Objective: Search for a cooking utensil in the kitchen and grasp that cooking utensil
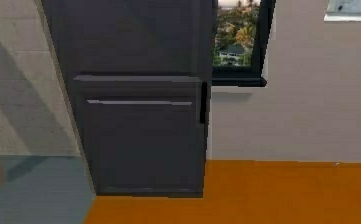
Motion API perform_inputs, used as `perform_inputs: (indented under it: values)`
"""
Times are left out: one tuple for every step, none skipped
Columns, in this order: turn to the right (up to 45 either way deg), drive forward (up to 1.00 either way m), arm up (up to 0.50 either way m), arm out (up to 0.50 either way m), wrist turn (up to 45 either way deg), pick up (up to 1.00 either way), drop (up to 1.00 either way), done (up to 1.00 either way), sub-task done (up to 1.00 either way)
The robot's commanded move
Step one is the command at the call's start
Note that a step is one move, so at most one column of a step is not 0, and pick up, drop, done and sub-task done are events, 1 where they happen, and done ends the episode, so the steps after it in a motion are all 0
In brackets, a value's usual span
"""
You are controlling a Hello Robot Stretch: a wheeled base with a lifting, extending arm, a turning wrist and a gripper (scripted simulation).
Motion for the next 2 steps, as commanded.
perform_inputs:
  values:
    - [-45.0, 0.0, 0.0, 0.0, 0.0, 0.0, 0.0, 0.0, 0.0]
    - [-42.0, 0.0, 0.0, 0.0, 0.0, 0.0, 0.0, 0.0, 0.0]
